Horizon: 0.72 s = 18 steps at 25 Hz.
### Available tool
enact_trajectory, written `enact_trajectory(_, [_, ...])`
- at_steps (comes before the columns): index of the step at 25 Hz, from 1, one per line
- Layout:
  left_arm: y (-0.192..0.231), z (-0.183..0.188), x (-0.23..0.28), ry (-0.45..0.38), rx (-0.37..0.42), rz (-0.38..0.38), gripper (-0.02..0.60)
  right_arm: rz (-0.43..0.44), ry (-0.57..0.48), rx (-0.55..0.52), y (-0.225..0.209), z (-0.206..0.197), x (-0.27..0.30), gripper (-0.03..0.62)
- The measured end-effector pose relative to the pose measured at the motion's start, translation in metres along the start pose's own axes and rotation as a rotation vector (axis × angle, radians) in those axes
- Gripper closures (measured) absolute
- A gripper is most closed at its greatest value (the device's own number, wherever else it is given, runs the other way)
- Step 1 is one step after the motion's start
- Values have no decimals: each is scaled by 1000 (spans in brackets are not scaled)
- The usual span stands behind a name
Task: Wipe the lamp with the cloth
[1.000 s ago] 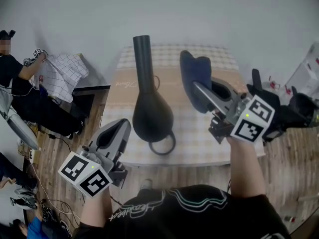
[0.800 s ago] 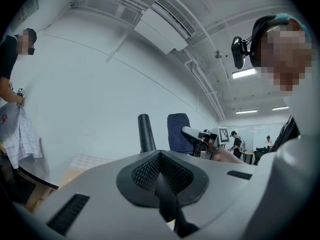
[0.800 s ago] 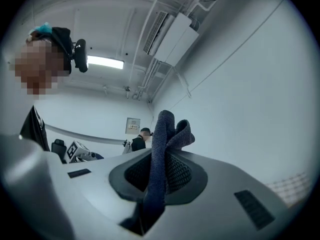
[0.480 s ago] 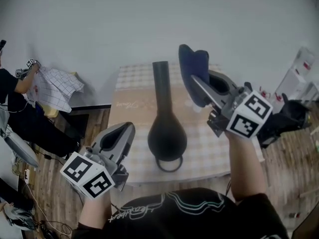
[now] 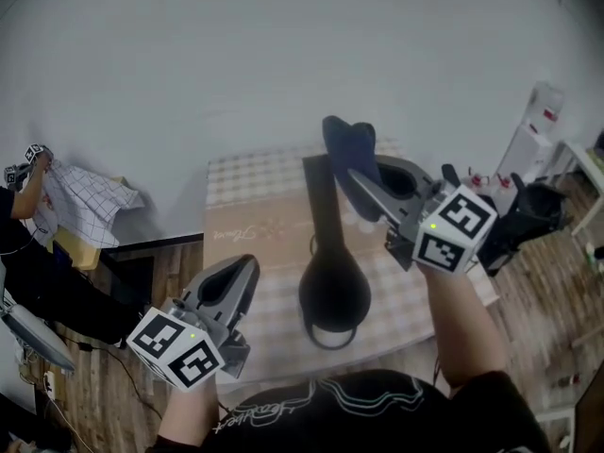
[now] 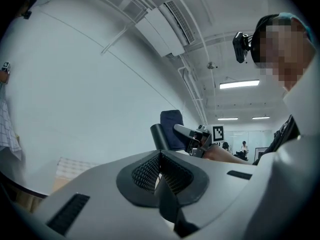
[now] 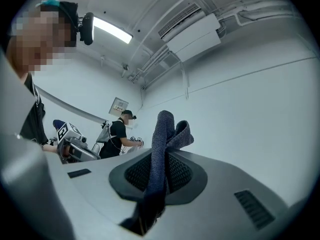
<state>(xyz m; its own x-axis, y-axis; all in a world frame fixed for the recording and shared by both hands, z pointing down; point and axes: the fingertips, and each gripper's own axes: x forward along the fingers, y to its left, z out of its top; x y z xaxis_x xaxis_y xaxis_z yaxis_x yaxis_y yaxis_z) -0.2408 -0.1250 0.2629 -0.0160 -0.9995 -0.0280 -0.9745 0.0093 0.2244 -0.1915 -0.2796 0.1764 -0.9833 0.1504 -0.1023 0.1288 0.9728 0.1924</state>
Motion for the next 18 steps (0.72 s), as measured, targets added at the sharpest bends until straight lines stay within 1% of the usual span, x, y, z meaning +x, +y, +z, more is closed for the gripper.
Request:
enact_trajectory(2, [2,0,3,0,-11,-28,581,-20,12,-7,0,0,-1,545])
enact_trajectory(7, [23,0,1,14,-63,-88,581,-40,62,-14,9,-4,18,545])
enact_trajectory(13, [48,-1,-8,15,-80,-161,581,-88,110,-36,24,-19,40,545])
enact_trajectory(16, [46,-2,-9,30,-79,-192,580,-113,116,-33,27,-19,35,545])
enact_trajectory(18, [38,7,-13,49,-76,-206,580,-125,117,-31,31,-8,27,545])
